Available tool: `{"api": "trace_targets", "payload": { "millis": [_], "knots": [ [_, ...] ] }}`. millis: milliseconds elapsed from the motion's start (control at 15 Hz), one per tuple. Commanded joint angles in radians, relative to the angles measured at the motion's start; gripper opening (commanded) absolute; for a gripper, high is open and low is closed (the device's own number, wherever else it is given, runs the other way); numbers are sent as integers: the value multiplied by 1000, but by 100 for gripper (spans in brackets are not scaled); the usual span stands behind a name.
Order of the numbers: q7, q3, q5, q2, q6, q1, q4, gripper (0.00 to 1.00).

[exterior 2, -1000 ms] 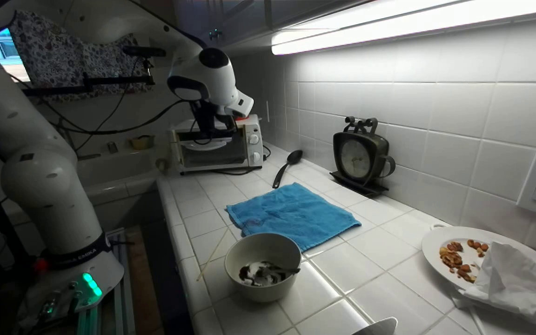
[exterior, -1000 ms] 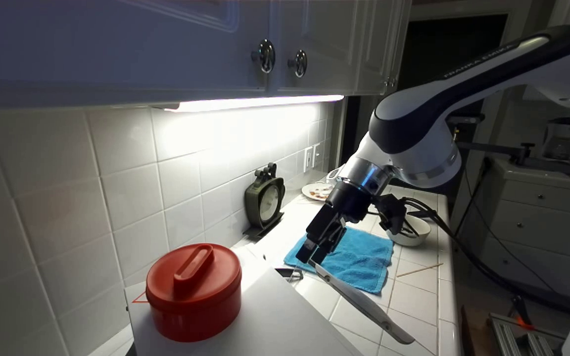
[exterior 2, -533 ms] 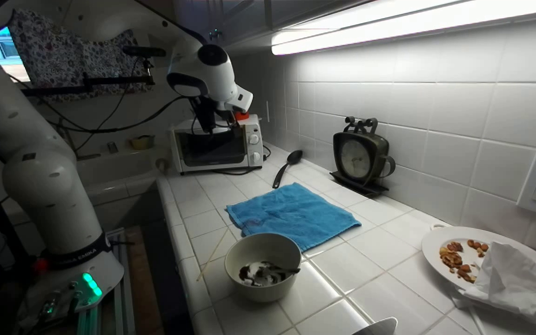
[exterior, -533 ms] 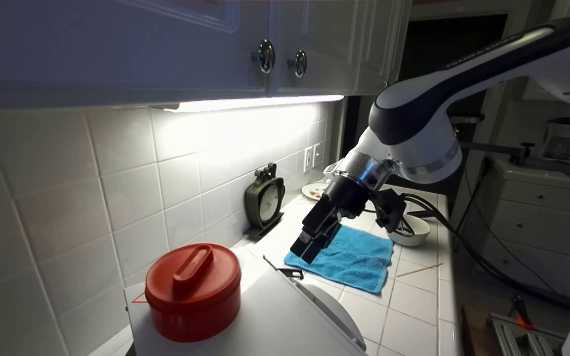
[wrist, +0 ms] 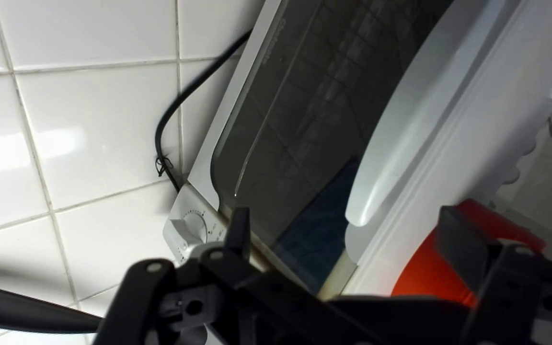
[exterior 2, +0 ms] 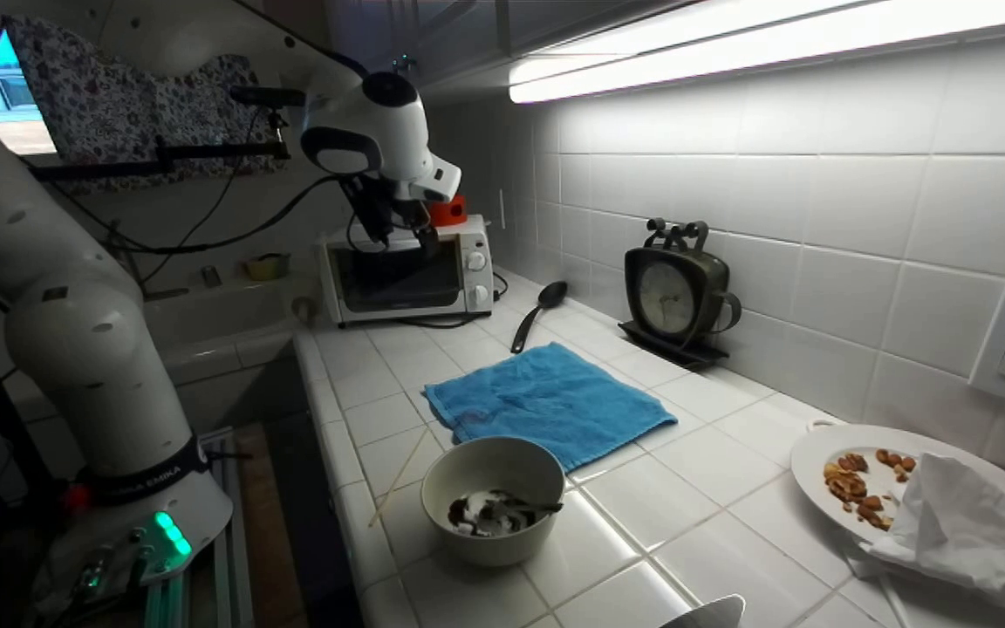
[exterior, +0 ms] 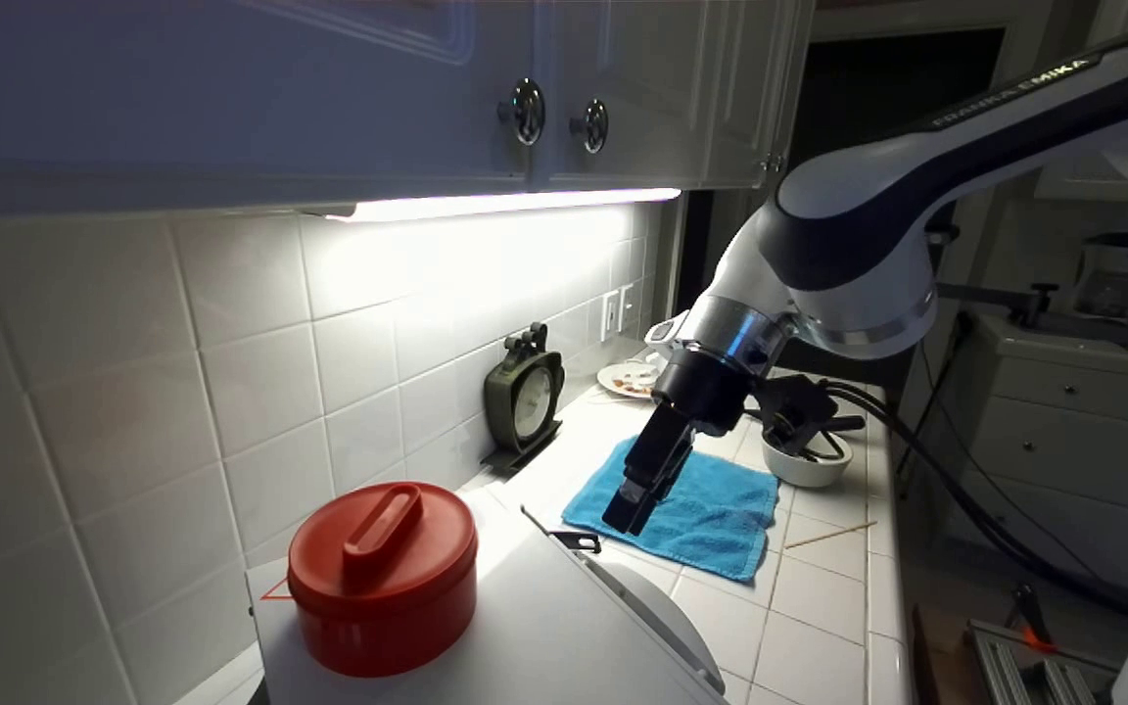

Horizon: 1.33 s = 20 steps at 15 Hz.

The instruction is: Close the door of the oven

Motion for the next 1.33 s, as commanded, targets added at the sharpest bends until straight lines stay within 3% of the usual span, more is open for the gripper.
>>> {"api": "trace_targets", "payload": {
  "millis": [0,267,733,800,1267],
  "knots": [
    [123,42,-88,-142,41,13,-99,100],
    [319,110,-289,-270,67,1,-158,100],
    [569,131,-661,-431,-82,-5,-119,100],
    [532,98,-617,-374,-26,38,-120,100],
    [559,102,-655,-414,-59,29,-119,100]
  ]
}}
